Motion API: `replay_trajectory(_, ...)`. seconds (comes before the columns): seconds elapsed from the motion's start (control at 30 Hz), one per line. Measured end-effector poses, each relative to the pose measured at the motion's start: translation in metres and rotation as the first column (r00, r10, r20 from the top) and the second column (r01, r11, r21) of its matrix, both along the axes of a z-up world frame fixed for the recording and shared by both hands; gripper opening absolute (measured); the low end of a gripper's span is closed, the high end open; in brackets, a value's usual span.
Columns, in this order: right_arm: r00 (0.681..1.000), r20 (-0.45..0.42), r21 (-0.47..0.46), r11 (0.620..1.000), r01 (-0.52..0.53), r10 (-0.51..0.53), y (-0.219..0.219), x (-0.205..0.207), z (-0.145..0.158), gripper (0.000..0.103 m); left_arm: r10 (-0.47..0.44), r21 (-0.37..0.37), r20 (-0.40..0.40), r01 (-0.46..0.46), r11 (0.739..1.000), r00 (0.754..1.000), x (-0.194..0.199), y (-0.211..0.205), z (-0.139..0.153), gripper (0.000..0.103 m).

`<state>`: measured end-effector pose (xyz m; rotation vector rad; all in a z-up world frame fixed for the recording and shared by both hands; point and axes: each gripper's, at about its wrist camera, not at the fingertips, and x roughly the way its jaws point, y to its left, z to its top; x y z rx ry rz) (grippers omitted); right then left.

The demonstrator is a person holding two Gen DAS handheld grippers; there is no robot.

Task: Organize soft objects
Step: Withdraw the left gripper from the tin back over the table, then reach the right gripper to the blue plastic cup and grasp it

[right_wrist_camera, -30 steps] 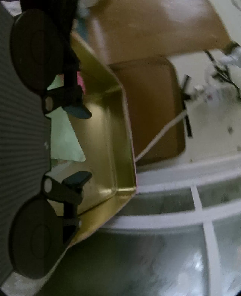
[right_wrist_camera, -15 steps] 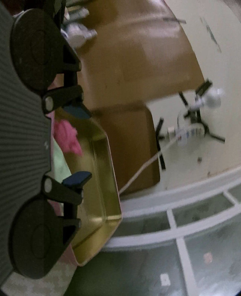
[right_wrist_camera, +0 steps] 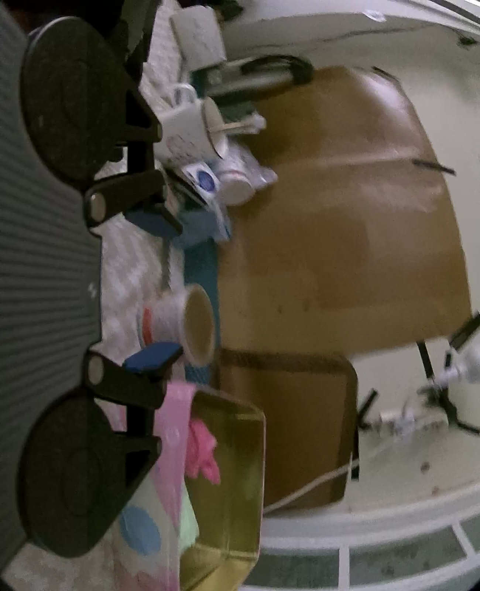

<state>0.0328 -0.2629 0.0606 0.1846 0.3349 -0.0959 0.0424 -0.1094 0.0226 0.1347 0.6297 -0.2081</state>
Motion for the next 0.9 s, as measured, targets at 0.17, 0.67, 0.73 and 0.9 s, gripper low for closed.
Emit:
replay_trajectory(0.17,0.998,-0.033,-0.013,0.999,-0.049,0.048,0.015,0.012,-0.003,0.065,0.060,-0.016,-0.022,-0.060,0.998,0.998,0.005,0.036,-0.010,0.047)
replay_trajectory(0.67,0.972,-0.158,0.012,0.985,-0.175,0.175,0.037,0.107,0.001,0.065,0.070,-0.076,-0.009,-0.070,0.995,0.998,0.013,0.071,-0.021,0.052)
replay_trajectory(0.73,0.960,-0.186,0.031,0.977,-0.209,0.211,0.042,0.133,0.002,0.065,0.056,-0.080,-0.007,-0.056,0.995,0.998,0.013,0.070,-0.021,0.052)
replay_trajectory(0.9,0.909,-0.316,0.065,0.962,-0.264,0.271,0.053,0.205,-0.016,0.077,0.055,-0.082,-0.005,-0.055,0.995,0.998,0.013,0.070,-0.021,0.052)
